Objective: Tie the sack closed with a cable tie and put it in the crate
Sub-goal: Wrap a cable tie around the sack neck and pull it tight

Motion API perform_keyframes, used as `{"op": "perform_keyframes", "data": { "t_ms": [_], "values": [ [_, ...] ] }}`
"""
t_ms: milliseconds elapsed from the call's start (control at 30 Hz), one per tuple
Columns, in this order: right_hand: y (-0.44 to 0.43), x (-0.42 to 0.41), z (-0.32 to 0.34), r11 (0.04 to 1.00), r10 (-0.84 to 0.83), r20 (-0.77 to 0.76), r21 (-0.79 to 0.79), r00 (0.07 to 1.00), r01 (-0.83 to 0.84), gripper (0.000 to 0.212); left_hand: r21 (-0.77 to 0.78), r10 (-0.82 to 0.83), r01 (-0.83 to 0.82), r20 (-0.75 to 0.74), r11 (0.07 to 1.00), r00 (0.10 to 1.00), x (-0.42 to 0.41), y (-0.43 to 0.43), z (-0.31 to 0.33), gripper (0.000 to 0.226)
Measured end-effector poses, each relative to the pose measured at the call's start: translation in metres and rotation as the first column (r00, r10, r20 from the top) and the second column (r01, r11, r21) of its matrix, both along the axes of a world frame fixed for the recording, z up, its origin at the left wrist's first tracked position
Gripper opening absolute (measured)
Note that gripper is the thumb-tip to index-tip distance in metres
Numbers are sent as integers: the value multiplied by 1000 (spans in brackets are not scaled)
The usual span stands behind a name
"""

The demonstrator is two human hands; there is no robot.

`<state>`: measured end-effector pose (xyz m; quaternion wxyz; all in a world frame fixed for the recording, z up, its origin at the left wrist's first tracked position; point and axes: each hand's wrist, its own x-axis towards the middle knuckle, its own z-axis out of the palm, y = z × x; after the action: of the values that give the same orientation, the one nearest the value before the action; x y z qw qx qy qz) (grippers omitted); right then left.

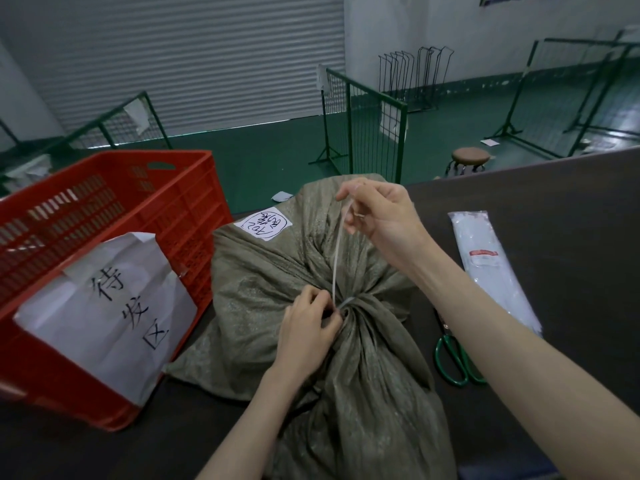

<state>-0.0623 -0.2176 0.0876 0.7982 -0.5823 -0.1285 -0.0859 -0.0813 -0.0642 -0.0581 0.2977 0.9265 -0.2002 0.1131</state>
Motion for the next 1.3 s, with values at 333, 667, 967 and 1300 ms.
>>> {"op": "perform_keyframes", "data": {
  "t_ms": [333, 667, 967, 1300],
  "values": [
    [9, -6, -23, 949, -158, 82, -263, 984, 174, 34, -181, 151, -142, 35, 973, 988, 5, -11, 23, 38],
    [-9, -24, -52, 942, -221, 21, -255, 975, 219, 31, -698, 134, -263, -235, 666, 963, -3, -1, 18, 37],
    [-38, -38, -117, 891, -369, -142, -337, 919, 305, 21, -792, 81, -431, -442, 434, 894, -25, 11, -9, 36],
    [-85, -62, -186, 732, -628, -255, -514, 735, 447, 25, -748, 119, -406, -407, 525, 905, -29, 12, -25, 34]
  ]
}}
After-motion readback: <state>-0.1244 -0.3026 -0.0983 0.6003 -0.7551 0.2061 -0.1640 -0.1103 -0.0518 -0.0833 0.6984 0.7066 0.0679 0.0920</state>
